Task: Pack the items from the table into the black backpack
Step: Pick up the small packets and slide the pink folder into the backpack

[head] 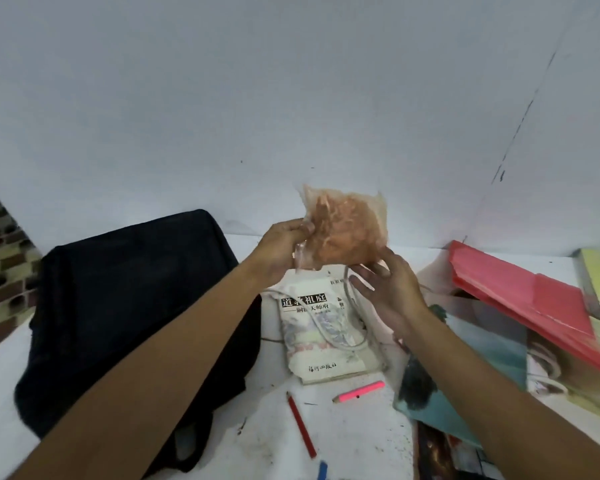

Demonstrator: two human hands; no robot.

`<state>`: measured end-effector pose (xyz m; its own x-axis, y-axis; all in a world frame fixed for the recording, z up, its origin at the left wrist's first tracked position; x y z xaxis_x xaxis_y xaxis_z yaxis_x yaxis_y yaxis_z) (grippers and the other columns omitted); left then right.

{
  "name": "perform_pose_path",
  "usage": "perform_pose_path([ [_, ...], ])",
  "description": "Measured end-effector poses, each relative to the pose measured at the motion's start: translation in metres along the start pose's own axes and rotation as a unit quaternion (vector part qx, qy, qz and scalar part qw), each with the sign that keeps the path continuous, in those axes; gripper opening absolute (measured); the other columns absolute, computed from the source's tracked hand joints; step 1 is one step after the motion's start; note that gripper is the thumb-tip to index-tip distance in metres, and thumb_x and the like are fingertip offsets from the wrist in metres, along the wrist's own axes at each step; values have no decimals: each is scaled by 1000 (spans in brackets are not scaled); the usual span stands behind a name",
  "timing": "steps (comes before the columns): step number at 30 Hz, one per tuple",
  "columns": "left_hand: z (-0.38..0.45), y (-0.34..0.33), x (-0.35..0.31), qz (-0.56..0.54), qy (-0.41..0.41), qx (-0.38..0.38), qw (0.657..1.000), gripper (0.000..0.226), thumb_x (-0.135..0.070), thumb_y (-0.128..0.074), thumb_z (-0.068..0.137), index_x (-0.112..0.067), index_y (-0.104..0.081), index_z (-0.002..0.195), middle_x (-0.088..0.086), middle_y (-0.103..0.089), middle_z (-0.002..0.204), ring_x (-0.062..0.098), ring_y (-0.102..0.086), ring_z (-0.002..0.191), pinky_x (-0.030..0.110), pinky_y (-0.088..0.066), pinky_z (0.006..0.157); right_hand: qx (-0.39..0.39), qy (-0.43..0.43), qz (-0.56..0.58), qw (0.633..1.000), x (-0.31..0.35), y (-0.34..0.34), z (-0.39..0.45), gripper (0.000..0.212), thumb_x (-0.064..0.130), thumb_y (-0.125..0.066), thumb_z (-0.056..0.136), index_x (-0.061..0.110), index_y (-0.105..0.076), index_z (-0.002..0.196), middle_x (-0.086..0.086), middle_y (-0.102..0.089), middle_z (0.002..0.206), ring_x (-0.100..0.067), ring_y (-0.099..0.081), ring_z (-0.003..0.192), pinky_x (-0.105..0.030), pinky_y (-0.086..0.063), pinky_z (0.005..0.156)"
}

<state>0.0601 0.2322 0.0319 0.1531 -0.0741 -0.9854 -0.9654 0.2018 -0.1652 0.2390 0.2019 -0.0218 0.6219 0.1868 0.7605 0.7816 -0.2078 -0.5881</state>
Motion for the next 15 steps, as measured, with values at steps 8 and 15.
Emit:
perform_pose_path([
  [8, -54, 87, 14, -178, 71, -55, 980, 31, -21, -32, 100, -10, -60, 103, 8, -69, 96, 25, -68, 79, 39, -56, 64, 105, -19, -8, 994, -30, -76, -14, 16, 15, -66, 78, 15, -59, 92, -3, -63, 85, -18, -61, 78, -30, -54, 72],
  [15, -83, 126, 2, -141, 14, -9, 990, 48, -28, -59, 86, 1, -52, 124, 20, -62, 117, 37, -65, 95, 47, -56, 74, 161, 4, -53, 986, -50, -112, -21, 10, 10, -66, 80, 13, -61, 89, -6, -68, 89, -21, -65, 77, -31, -55, 73],
])
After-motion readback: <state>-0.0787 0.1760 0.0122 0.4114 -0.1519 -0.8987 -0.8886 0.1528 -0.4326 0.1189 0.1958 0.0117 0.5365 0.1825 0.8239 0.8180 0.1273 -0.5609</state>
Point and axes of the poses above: each hand's wrist, its own z-axis towards the middle knuckle, its own y-axis out of the back of the hand, x = y × z, the point moved 6 cm from there along z, towards the middle knuckle
